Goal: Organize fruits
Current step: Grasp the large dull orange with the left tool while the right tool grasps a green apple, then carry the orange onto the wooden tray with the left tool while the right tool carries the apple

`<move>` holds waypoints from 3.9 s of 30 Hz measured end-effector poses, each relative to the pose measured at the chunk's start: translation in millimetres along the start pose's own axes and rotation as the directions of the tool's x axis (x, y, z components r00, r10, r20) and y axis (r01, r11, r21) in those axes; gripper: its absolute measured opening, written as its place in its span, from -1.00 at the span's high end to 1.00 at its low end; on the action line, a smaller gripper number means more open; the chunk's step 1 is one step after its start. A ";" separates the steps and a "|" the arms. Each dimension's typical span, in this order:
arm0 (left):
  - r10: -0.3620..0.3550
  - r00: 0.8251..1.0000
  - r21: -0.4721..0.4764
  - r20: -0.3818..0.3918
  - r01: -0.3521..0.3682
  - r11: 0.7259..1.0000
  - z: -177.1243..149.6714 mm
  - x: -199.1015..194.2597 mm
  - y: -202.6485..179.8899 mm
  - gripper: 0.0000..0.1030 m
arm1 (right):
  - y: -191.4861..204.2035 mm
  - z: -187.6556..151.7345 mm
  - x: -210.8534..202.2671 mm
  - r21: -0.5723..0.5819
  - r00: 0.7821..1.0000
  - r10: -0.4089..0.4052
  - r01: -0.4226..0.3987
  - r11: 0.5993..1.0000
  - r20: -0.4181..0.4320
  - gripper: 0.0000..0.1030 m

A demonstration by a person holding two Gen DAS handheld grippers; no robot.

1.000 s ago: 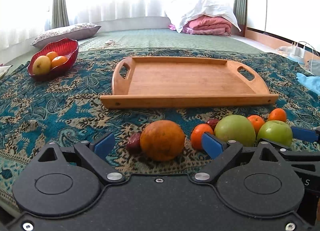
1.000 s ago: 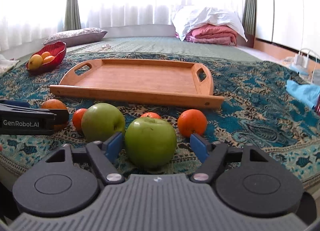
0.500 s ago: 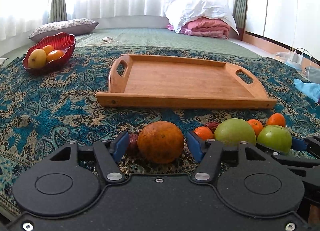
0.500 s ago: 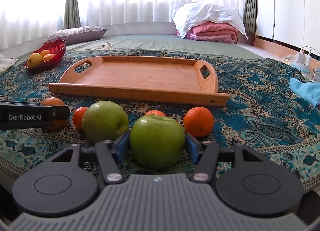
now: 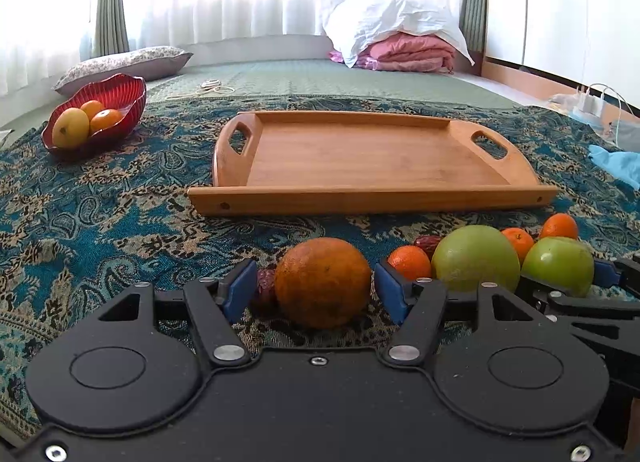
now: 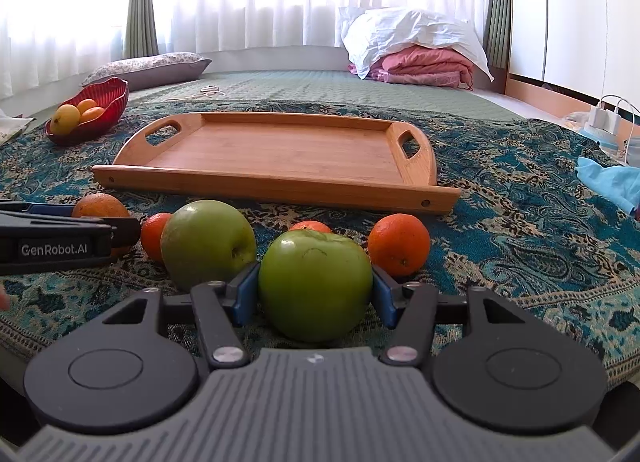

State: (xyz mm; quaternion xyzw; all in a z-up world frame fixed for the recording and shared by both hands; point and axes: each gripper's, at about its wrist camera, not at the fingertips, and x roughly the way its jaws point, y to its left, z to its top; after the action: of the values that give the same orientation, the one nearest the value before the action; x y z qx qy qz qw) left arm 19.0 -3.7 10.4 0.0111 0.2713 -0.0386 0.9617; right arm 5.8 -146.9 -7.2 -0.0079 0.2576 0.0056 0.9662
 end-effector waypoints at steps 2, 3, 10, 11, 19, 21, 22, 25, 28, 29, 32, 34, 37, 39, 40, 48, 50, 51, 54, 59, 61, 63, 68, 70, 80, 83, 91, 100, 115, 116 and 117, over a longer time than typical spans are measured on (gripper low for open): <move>-0.011 1.000 0.003 0.017 0.011 1.000 -2.7 -5.0 0.0 -0.05 | 0.9 -1.6 -1.0 -0.003 1.000 -0.004 0.004 1.000 0.001 -0.30; -0.025 0.999 0.004 0.026 0.025 1.000 -4.0 -7.6 0.0 0.05 | 1.5 -2.9 -1.0 -0.003 1.000 -0.006 0.006 1.000 0.000 -0.30; -0.032 0.999 -0.005 0.040 0.033 0.999 -12.5 -20.4 0.5 0.06 | 2.2 -7.7 2.4 -0.006 1.000 -0.014 0.014 1.000 -0.007 -0.28; -0.037 0.999 -0.011 0.039 0.037 0.999 -13.6 -22.4 1.6 0.06 | 2.1 -7.6 2.8 -0.005 1.000 -0.014 0.014 1.000 -0.007 -0.28; -0.058 0.998 -0.029 -0.002 0.057 0.998 -22.2 -14.9 5.0 0.03 | 4.6 -11.6 6.7 -0.010 0.999 -0.037 0.038 0.999 0.023 -0.28; -0.065 0.998 -0.047 -0.001 0.065 0.997 -23.1 -12.4 5.9 0.03 | 8.2 -14.2 6.8 -0.021 0.998 -0.056 0.057 0.998 0.040 -0.28; -0.067 0.998 -0.049 0.004 0.067 0.997 -23.5 -11.8 5.4 0.02 | 9.7 -15.0 7.1 -0.027 0.997 -0.063 0.064 0.998 0.047 -0.28; -0.070 0.998 -0.051 0.006 0.070 0.996 -23.2 -9.6 4.3 0.01 | 11.2 -17.8 8.2 -0.028 0.996 -0.067 0.069 0.997 0.064 -0.30; -0.073 0.997 -0.055 0.011 0.073 0.996 -24.2 -8.9 3.7 0.03 | 9.0 -19.5 7.8 -0.015 0.995 -0.060 0.062 0.998 0.073 -0.30; -0.070 0.997 -0.055 0.017 0.071 0.996 -24.6 -9.6 3.6 0.04 | 8.5 -20.2 7.5 -0.016 0.995 -0.059 0.060 0.998 0.076 -0.29; -0.068 0.997 -0.063 0.029 0.070 0.996 -25.2 -12.0 4.2 0.05 | 8.9 -21.4 6.5 -0.017 0.995 -0.057 0.058 0.998 0.085 -0.17; -0.061 0.998 -0.069 0.034 0.064 0.996 -24.6 -13.6 4.1 0.06 | 8.6 -22.1 5.5 -0.008 0.994 -0.055 0.056 0.998 0.094 -0.16; -0.046 0.998 -0.068 0.039 0.049 0.996 -22.2 -15.6 3.0 0.06 | 5.5 -23.5 2.2 0.022 0.993 -0.048 0.046 0.999 0.110 -0.16; -0.039 0.998 -0.065 0.052 0.042 0.997 -19.4 -18.3 2.5 0.06 | 2.7 -23.7 -1.0 0.049 0.991 -0.041 0.035 0.998 0.125 -0.16; -0.035 0.997 -0.061 0.062 0.039 0.997 -17.1 -19.8 2.3 0.06 | 1.4 -23.8 -3.6 0.060 0.990 -0.038 0.030 0.998 0.136 -0.16; -0.020 0.995 -0.037 0.101 0.024 0.999 7.1 -23.3 -0.4 0.06 | -2.9 -7.8 -17.8 0.073 0.978 -0.040 0.026 0.997 0.203 -0.15; -0.020 0.994 -0.033 0.104 0.023 0.999 12.5 -22.2 -1.1 0.06 | -5.3 -2.2 -18.6 0.082 0.978 -0.039 0.022 0.996 0.205 -0.15; -0.019 0.994 -0.032 0.104 0.022 0.999 15.4 -21.4 -1.5 0.06 | -6.7 0.8 -18.0 0.083 0.978 -0.038 0.022 0.996 0.205 -0.15; -0.025 0.995 -0.032 0.101 0.028 0.999 25.5 -18.0 -2.2 0.06 | -10.6 10.5 -16.6 0.084 0.978 -0.041 0.024 0.996 0.207 -0.15; -0.032 0.995 -0.040 0.098 0.036 0.999 43.6 -10.4 -1.7 0.06 | -20.1 27.9 -10.4 0.106 0.980 -0.039 0.018 0.994 0.193 -0.16; -0.033 0.995 -0.042 0.099 0.037 0.998 50.9 -6.0 -1.2 0.06 | -24.9 34.8 -6.1 0.112 0.981 -0.041 0.020 0.993 0.187 -0.16; -0.036 0.995 -0.050 0.096 0.041 0.998 58.4 -1.5 0.1 0.06 | -28.6 42.0 -1.3 0.117 0.982 -0.046 0.024 0.993 0.183 -0.15; -0.037 0.996 -0.058 0.085 0.042 0.997 75.2 13.6 3.9 0.06 | -38.5 62.1 13.9 0.135 0.985 -0.052 0.030 0.990 0.166 -0.16; -0.040 0.996 -0.061 0.075 0.045 0.997 80.7 21.4 5.7 0.06 | -42.6 69.3 22.3 0.146 0.987 -0.048 0.026 0.989 0.151 -0.15; -0.049 0.999 -0.099 0.019 0.050 0.994 98.8 58.4 15.5 0.06 | -57.4 91.6 61.2 0.183 0.997 -0.004 -0.010 0.983 0.077 -0.16; -0.047 0.999 -0.101 0.006 0.048 0.994 104.3 68.6 17.3 0.06 | -57.6 95.9 71.0 0.172 0.998 0.001 -0.010 0.985 0.056 -0.16; -0.052 0.998 -0.123 -0.047 0.046 0.991 113.0 97.1 25.4 0.06 | -59.9 106.6 91.4 0.156 0.999 0.020 -0.024 0.987 0.025 -0.15; -0.040 0.994 -0.158 -0.106 0.023 0.987 117.9 128.8 36.4 0.06 | -66.9 116.0 119.6 0.148 0.998 0.036 -0.029 0.989 -0.044 -0.15; -0.042 0.988 -0.128 -0.147 0.023 0.991 114.4 153.4 28.3 0.06 | -72.8 108.2 142.2 0.161 0.991 0.036 -0.015 0.987 -0.129 -0.16; -0.041 0.988 -0.126 -0.148 0.023 0.992 113.9 154.1 27.7 0.06 | -73.0 108.0 143.1 0.162 0.990 0.037 -0.015 0.987 -0.133 -0.16; -0.040 0.988 -0.123 -0.148 0.022 0.992 113.4 154.6 27.2 0.06 | -73.1 107.9 144.0 0.162 0.990 0.038 -0.016 0.987 -0.137 -0.16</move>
State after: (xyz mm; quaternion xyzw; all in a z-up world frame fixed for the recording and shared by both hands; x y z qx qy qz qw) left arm 211.7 8.0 26.2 -0.0488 0.3451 -0.0360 0.9366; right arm 185.5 -217.0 15.6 0.0729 0.3241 -0.0025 0.9432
